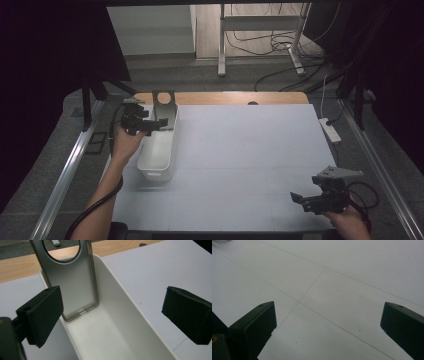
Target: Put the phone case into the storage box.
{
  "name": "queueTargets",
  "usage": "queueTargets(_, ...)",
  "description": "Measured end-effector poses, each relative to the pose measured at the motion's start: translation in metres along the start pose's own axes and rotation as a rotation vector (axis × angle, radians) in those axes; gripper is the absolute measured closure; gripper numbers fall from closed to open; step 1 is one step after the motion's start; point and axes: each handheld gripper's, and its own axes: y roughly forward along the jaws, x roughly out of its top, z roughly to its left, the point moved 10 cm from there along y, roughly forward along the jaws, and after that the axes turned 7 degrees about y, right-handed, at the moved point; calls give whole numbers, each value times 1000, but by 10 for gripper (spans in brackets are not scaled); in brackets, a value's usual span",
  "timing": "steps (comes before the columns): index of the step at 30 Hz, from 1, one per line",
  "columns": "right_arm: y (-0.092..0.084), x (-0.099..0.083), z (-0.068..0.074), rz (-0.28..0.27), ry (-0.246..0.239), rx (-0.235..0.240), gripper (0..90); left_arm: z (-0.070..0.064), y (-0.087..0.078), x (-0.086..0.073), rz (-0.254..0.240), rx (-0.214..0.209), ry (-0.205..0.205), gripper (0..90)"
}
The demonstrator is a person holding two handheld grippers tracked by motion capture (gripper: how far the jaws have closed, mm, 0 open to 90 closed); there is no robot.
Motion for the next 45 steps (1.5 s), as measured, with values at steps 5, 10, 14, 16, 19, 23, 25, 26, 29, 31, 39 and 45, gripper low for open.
queueTargets(5,0,0,0,0,0,0,8,-6,-3,-4,-6,7,24,26)
queueTargets(10,0,0,0,0,0,-1,7,-11,-6,-7,-14,0,37,20)
queueTargets(14,0,0,0,-1,-2,-1,8,-14,-8,-10,-15,3,48,18)
queueTargets(16,0,0,0,0,-1,0,7,-16,-9,-11,-15,8,57,17)
queueTargets(19,0,0,0,-2,-3,-1,7,-19,-12,-12,-21,4,67,15)
queueTargets(23,0,0,0,1,0,2,7,-24,-16,-14,-27,-1,77,13)
queueTargets(25,0,0,0,1,2,5,6,-26,-18,-14,-28,-4,83,12)
queueTargets(26,0,0,0,4,3,7,4,-27,-19,-14,-29,-5,85,12)
queueTargets(29,0,0,0,3,7,5,3,-33,-22,-16,-31,-11,94,11)
queueTargets(31,0,0,0,3,8,7,1,-36,-24,-17,-36,-18,97,10)
queueTargets(39,0,0,0,-1,14,9,1,-45,-28,-20,-36,-28,115,8)
queueTargets(45,0,0,0,-1,14,8,1,-50,-31,-24,-35,-28,124,7)
